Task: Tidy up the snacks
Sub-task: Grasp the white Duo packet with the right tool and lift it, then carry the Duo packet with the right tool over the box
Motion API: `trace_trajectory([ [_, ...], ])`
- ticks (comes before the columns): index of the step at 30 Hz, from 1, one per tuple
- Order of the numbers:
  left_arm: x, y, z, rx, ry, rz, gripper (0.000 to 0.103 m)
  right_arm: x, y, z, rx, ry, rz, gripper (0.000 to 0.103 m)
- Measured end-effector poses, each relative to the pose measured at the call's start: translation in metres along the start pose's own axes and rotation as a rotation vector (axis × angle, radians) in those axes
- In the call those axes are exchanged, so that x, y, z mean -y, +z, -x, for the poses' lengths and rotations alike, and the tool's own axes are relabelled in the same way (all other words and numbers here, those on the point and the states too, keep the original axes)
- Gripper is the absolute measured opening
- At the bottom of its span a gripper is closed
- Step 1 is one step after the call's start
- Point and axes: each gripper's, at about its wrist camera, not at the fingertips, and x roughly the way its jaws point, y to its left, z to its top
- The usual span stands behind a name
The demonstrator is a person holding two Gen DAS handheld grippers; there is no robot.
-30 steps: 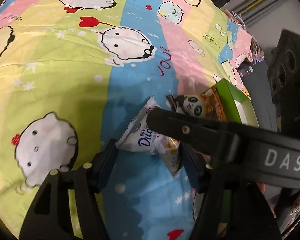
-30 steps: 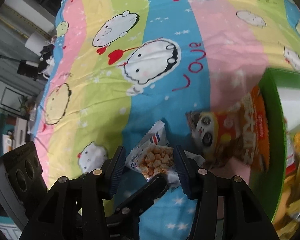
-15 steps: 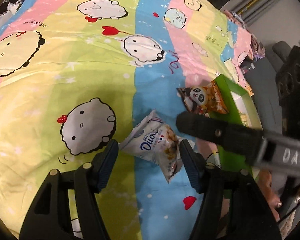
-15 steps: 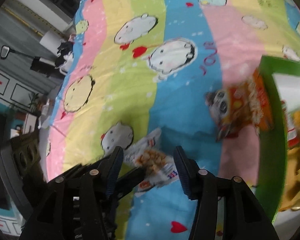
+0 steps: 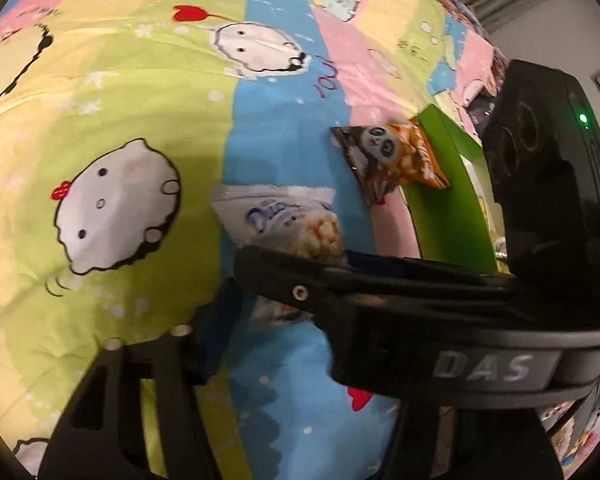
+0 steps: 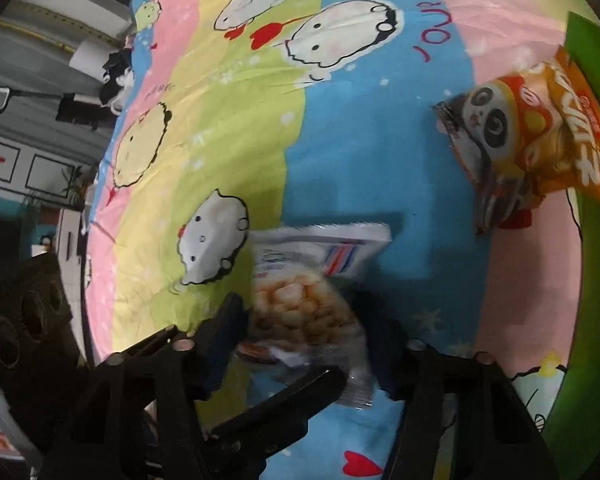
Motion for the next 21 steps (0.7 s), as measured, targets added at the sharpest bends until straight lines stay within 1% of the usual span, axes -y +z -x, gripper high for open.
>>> trace_trajectory([
  [1,0.002,-0.001,0.0,-0.004,-0.008,0.002,0.046,0.0,-0.002,0.001,0.009,0.007,-0.001,0.052],
  [3,0.008,-0.003,0.004,0.013,0.012,-0.026,0.043,0.003,-0.006,0.005,0.022,0.018,-0.007,0.049],
  [7,0.026,-0.006,0.02,0.068,0.041,-0.101,0.04,0.006,-0.015,0.024,0.089,0.069,-0.019,0.048],
  [12,0.065,-0.006,0.049,0.171,0.046,-0.215,0.039,-0.001,-0.025,0.074,0.237,0.082,0.006,0.048],
  [15,0.098,-0.004,0.063,0.235,0.035,-0.303,0.039,0.001,-0.033,0.114,0.349,0.074,0.014,0.048],
  [18,0.13,0.001,0.064,0.272,0.007,-0.38,0.038,0.012,-0.038,0.149,0.449,0.057,-0.001,0.048],
  [21,0.163,0.009,0.056,0.287,-0.028,-0.46,0.037,0.034,-0.042,0.184,0.545,0.018,-0.032,0.048],
])
